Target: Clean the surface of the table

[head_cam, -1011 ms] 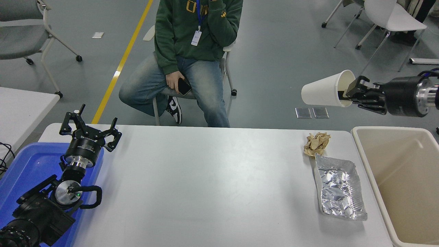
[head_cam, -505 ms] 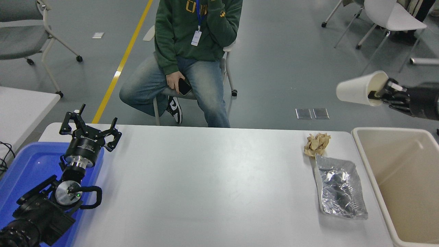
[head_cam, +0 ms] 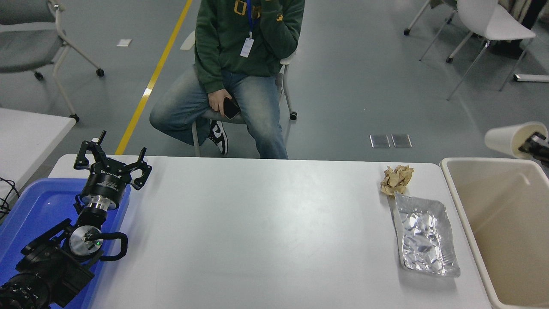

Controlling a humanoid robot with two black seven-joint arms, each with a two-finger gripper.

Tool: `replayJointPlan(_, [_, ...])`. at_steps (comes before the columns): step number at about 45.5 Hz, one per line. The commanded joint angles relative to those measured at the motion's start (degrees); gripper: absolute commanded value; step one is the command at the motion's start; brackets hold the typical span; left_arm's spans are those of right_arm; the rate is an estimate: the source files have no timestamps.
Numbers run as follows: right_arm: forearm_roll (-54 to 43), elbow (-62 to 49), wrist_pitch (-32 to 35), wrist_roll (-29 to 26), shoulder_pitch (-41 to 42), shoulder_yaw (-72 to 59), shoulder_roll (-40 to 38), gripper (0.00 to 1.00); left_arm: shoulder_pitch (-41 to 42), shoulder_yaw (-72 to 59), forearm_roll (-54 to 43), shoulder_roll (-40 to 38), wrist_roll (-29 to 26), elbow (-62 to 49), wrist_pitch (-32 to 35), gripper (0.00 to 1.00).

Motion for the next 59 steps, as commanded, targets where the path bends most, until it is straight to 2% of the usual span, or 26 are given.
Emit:
replayJointPlan(1, [6.3, -5.5, -7.2, -1.8, -6.6, 0.0, 4.2, 0.00, 0.0, 0.0, 0.0, 0.0, 0.0, 0.0, 0.0, 1.00])
replayJointPlan(12, [13.4, -9.9, -10.9, -7.3, -10.3, 0.0, 9.3, 0.00, 0.0, 0.0, 0.0, 0.0, -0.1, 0.0, 0.0, 1.00])
replayJointPlan(21, [15.6, -12.8, -10.9, -12.6, -11.3, 0.1, 12.5, 0.00, 0.0, 0.0, 0.0, 0.0, -0.1, 0.0, 0.0, 1.00])
replayJointPlan(30, [16.4, -14.4, -10.3, -17.6, -11.2, 5.9, 13.3, 0.00, 0.0, 0.0, -0.1, 0.0, -0.1, 0.0, 0.0, 1.00])
replayJointPlan(54, [20.0, -16.5, -10.4, -18.4, -15.3, 8.1, 14.2, 0.00, 0.0, 0.0, -0.1, 0.0, -0.1, 0.1, 0.0, 1.00])
replayJointPlan(57, [20.7, -16.5, -10.7, -18.4, -15.3, 8.1, 14.1, 0.12, 0.0, 0.0, -0.1, 0.0, -0.1, 0.1, 0.0, 1.00])
replayJointPlan(58, [20.7, -16.5, -10.7, -18.4, -15.3, 8.2, 14.0, 0.18, -0.1, 0.0, -0.1, 0.0, -0.1, 0.1, 0.0, 1.00])
replayJointPlan(59, [20.7, -16.5, -10.7, -18.4, -15.3, 8.2, 14.0, 0.29, -0.1, 0.0, -0.1, 0.0, -0.1, 0.1, 0.0, 1.00])
